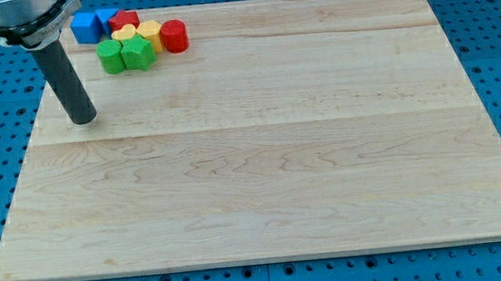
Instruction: Push the cube at the top of the green circle
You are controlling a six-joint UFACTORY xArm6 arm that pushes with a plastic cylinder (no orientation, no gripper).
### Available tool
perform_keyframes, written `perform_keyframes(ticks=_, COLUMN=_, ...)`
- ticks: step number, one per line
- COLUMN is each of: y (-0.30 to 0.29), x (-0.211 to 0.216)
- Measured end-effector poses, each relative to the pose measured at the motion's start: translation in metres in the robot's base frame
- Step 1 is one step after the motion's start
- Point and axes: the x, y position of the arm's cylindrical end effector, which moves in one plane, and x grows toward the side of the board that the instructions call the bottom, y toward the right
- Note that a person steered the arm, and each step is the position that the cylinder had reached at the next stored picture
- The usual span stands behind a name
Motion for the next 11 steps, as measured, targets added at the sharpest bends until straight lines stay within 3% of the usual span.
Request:
perform_keyframes(ticks=4, y=-0.079, x=-0.127)
perform_keyframes(ticks=6, y=-0.078, x=-0.199)
perform_keyframes(ticks=10, y=-0.065, x=-0.198)
perform_keyframes(ticks=11, y=-0.029, x=-0.196)
